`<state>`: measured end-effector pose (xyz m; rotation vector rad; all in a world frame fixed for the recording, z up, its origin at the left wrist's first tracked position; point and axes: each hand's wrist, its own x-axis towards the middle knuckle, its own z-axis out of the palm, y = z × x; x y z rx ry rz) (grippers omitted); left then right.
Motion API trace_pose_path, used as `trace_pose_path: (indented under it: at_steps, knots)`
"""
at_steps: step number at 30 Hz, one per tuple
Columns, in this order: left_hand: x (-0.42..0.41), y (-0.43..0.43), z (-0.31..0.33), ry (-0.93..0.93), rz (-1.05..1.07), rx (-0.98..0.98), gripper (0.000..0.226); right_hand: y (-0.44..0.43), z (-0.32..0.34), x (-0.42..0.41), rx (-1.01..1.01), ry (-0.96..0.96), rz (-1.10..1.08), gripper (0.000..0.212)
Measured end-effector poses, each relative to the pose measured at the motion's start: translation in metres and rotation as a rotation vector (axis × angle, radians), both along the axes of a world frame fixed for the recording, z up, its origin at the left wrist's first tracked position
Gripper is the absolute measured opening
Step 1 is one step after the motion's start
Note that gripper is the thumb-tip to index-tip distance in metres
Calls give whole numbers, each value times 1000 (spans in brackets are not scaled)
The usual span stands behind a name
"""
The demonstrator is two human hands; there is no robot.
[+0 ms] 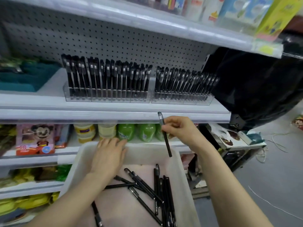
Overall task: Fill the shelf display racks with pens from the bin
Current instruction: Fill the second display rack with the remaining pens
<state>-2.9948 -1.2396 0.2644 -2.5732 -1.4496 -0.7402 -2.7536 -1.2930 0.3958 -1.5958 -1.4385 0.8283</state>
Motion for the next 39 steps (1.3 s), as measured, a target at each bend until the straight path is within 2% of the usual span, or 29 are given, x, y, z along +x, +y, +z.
trace_pose_path:
  at_steps: [3, 5, 6, 11, 16, 19, 24, 29, 39]
  knots:
    - [9, 11, 23, 86, -73, 61, 33, 22, 24, 21, 97, -12, -78, 10]
    - [19, 23, 47, 67, -123, 127, 20, 40, 36, 32, 174, -41, -126, 9]
    - [27, 30, 60, 48, -136, 144, 21, 49, 41, 36, 213, -64, -160, 8]
    - [73, 63, 116, 6, -164, 215, 34, 94, 54, 46, 403, -95, -332, 10]
    - [106, 98, 122, 64, -101, 225, 57, 127, 59, 46, 516, -106, -407, 6]
    - [114, 113, 110, 94, -68, 241, 64, 142, 58, 45, 540, -138, -401, 6]
    - [118, 118, 101, 66, -70, 310, 61, 158, 51, 44, 510, -239, -373, 19]
    - [118, 118, 98, 52, -71, 323, 56, 157, 24, 41, 424, -415, -320, 20]
    - [113, 112, 101, 35, -97, 253, 59, 152, 19, 34, 407, -389, -367, 20]
